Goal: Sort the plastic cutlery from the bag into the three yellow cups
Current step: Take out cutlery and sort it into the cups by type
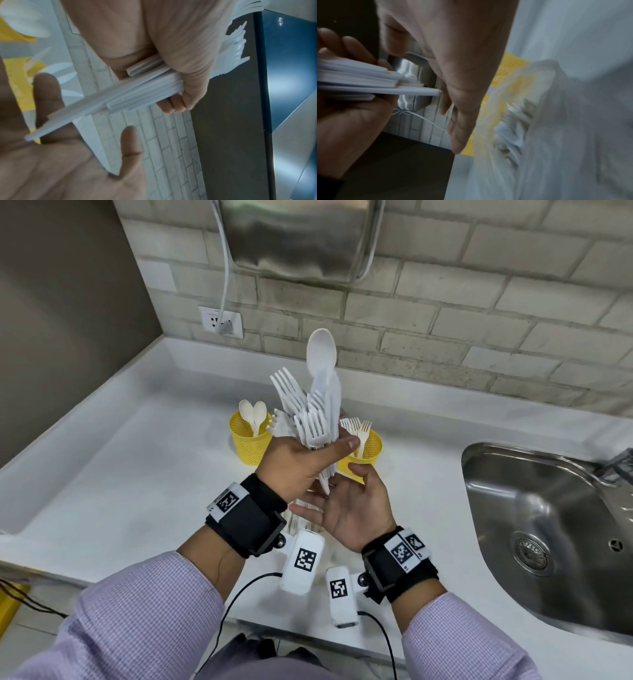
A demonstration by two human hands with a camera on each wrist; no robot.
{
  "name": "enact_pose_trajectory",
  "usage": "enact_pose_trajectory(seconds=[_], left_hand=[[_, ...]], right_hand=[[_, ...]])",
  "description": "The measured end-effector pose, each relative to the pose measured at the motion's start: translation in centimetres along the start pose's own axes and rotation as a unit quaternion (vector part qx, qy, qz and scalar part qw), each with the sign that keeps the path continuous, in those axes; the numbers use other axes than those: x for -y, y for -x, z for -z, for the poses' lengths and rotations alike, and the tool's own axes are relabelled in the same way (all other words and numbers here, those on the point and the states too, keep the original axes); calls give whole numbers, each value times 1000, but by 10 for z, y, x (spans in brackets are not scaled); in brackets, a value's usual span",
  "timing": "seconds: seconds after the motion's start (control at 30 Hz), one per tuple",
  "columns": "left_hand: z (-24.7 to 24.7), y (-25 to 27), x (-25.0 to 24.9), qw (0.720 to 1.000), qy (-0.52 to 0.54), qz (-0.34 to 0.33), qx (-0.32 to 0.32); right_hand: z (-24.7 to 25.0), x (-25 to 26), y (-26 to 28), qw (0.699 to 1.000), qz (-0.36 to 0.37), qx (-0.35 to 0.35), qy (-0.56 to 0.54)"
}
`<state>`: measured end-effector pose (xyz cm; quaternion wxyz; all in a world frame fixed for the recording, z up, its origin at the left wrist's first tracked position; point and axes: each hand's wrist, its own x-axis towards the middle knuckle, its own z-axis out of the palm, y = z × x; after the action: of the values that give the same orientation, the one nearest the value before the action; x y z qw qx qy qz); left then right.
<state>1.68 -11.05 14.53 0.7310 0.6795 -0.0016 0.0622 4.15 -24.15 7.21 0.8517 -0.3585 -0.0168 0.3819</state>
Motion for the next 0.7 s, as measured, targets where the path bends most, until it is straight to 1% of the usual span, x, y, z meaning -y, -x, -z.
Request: enact_pose_trajectory(seconds=[0.07, 0.1, 0.17, 0.2, 0.3, 0.37, 0.47, 0.53, 0.6, 0.7], left_hand=[[-5, 5, 8, 999, 11, 21, 23], [-8, 6, 14, 999, 9, 33, 34], [-10, 8, 26, 998, 32, 43, 33], [-10, 8, 31, 998, 46, 40, 26], [-11, 6, 40, 997, 60, 23, 52], [-13, 4, 39, 997, 40, 15, 61], [-13, 2, 36, 1000, 8, 9, 28], [-12, 1, 33, 1000, -19, 7, 12], [-10, 0, 33, 998, -58, 7, 15], [-7, -4, 31, 995, -93, -8, 22]], right_hand=[[-4, 3, 0, 999, -10, 10, -50], [-6, 5, -1, 998, 4, 4, -61], [-10, 7, -3, 998, 35, -15, -48], [-11, 8, -3, 998, 37, -27, -36], [-5, 7, -1, 998, 16, -51, -21], [-2, 8, 0, 998, 3, -60, -14], [-1, 13, -2, 997, 5, -71, -4], [1, 18, -3, 997, 19, -75, -11], [1, 20, -3, 997, 21, -73, -18], [-6, 24, -5, 996, 0, -77, -46]])
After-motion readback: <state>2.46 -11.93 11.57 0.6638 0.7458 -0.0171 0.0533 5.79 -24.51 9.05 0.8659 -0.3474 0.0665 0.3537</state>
